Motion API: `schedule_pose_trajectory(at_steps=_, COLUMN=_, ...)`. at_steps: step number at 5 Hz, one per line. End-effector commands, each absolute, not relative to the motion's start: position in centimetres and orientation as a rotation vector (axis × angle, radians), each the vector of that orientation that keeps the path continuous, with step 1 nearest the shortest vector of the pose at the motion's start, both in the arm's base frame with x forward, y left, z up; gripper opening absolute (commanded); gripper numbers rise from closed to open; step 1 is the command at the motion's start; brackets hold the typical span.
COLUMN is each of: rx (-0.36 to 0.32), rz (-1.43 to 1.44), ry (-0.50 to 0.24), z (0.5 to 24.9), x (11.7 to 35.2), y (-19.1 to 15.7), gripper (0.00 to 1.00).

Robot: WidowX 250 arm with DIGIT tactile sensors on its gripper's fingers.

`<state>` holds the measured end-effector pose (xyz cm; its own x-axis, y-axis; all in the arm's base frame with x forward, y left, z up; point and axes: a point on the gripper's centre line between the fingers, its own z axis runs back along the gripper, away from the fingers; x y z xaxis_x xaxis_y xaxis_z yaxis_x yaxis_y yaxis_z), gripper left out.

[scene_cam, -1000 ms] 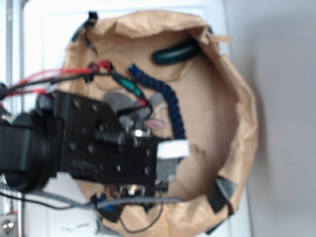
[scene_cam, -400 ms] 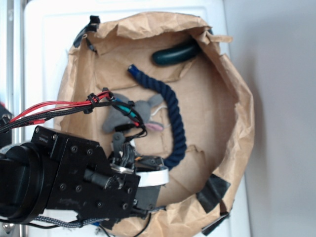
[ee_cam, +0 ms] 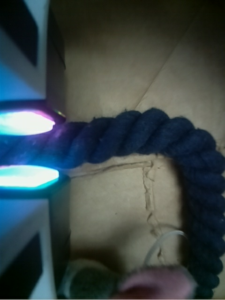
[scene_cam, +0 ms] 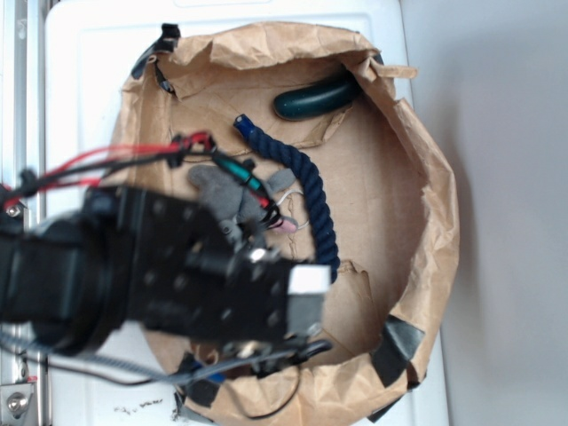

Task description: Grab the blue rope.

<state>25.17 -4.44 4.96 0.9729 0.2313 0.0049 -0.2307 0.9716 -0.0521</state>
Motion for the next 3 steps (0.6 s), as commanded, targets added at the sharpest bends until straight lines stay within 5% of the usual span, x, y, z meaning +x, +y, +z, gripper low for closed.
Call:
schedule_pose_trajectory(at_steps=1, rx=-0.152, rz=0.258, ry=-0.144, z=17.0, x=25.9, y=-1.5, gripper=0.0)
schedule_pose_trajectory(at_steps=2, rx=-0.135, rz=0.25, ry=-0.191, z=20.7, x=25.2, y=-0.5, gripper=0.0)
schedule_pose_trajectory(at_steps=3, rx=-0.108, rz=0.228, ry=-0.216, z=21.4, x=25.0, y=0.1, gripper=0.0)
